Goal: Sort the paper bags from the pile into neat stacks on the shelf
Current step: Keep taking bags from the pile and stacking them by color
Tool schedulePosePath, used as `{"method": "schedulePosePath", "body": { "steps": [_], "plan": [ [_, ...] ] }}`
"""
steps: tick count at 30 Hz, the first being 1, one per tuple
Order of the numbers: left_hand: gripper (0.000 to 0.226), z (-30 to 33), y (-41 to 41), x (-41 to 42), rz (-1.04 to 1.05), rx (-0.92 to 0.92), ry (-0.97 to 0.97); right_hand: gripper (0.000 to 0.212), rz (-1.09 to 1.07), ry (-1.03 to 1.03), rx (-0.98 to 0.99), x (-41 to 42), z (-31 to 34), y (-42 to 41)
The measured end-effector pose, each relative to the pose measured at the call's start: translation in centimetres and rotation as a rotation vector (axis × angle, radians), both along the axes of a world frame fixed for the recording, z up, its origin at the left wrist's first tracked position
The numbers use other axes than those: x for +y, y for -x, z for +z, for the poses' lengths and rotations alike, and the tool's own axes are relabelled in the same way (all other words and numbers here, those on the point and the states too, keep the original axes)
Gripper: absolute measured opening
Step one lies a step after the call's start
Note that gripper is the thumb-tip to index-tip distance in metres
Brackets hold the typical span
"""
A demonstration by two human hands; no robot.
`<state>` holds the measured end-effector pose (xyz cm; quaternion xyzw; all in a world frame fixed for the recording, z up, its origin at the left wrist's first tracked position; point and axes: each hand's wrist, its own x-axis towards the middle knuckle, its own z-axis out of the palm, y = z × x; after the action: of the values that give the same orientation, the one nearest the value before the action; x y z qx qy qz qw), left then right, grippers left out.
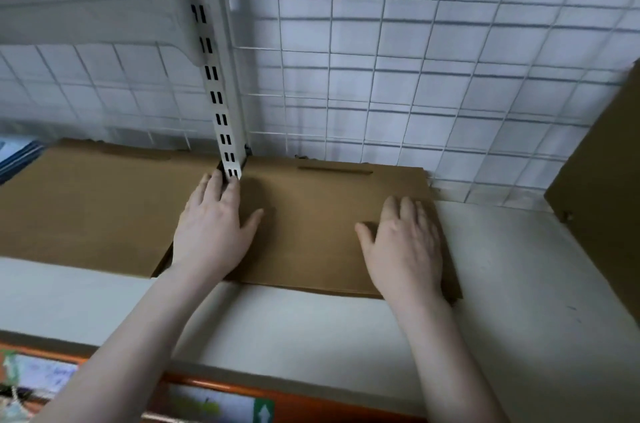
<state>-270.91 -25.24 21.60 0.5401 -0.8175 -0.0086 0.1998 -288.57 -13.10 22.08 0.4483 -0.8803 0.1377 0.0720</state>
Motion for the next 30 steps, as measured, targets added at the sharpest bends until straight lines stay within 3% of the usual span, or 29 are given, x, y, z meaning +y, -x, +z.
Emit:
{"method": "schedulePosePath", "body": {
  "steps": [7, 18, 30],
  "plan": [
    [0.068, 0.5, -8.6, 2.1, 0.107, 0.103, 0.015, 0.059, 0.058, 0.122, 0.005, -0.3, -1.1, -8.3],
    [0.068, -0.2, -34.2, 4.1, 0.377, 0.283, 0.057, 0.056, 0.349, 0.192, -0.019, -4.2, -1.6, -32.7],
    [0.065, -1.9, -57.4, 4.7, 0.659, 0.254, 0.103, 0.063, 0.693, 0.115, -0.107, -9.6, -1.2, -54.8]
  ]
}}
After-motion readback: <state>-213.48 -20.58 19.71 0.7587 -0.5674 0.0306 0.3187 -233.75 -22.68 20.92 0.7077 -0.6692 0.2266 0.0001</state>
